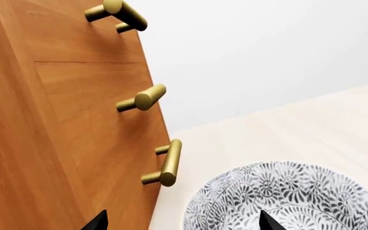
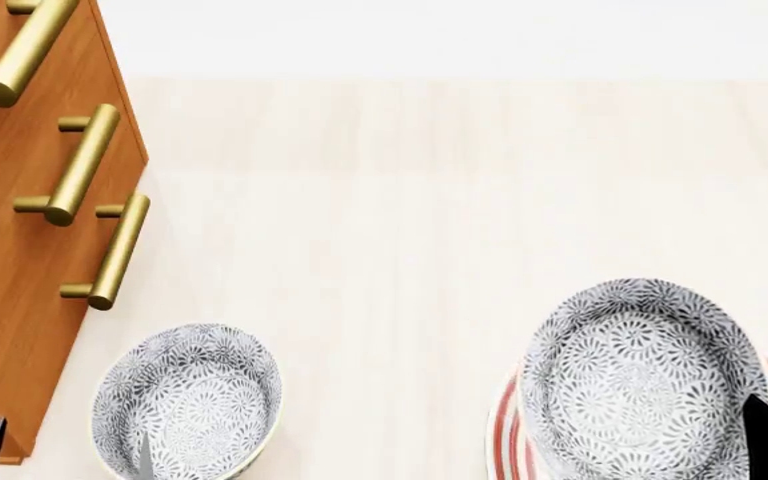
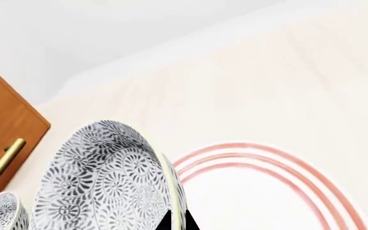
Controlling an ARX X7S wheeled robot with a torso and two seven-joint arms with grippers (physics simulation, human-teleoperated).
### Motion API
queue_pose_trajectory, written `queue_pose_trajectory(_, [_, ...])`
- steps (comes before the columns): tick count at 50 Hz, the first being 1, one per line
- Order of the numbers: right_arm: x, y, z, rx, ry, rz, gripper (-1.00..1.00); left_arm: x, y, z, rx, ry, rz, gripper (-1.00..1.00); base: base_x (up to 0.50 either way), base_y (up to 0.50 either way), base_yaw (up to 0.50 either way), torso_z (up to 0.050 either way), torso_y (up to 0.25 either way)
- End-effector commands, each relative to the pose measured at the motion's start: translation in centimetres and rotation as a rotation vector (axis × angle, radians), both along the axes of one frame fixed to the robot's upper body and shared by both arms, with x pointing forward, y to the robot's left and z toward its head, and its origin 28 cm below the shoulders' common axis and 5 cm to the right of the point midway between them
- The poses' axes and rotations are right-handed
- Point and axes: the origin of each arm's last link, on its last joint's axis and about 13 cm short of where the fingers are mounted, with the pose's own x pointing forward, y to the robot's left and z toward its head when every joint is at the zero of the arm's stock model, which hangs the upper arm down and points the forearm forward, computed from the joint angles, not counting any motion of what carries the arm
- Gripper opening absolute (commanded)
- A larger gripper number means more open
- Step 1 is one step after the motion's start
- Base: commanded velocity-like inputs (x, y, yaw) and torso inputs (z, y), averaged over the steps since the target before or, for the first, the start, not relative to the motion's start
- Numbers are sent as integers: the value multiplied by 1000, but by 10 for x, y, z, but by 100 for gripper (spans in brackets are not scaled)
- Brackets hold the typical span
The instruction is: Pick up the bowl and put it in the front on the plate.
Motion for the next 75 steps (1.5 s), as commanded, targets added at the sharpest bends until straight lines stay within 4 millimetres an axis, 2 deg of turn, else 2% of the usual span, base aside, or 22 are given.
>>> queue_pose_trajectory(1, [2, -2, -7, 33, -12, -29, -100, 1, 0, 1, -7, -7, -6, 100, 0, 0, 0, 0, 0])
queue_pose_trajectory(37, [15, 0, -43, 94, 75, -92, -100, 2, -1, -1, -9, 10, -9, 100, 0, 0, 0, 0, 0])
queue_pose_trajectory(75, [20, -3, -59, 98, 114, -139, -100, 2, -1, -4, -14, 28, -15, 100, 0, 0, 0, 0, 0])
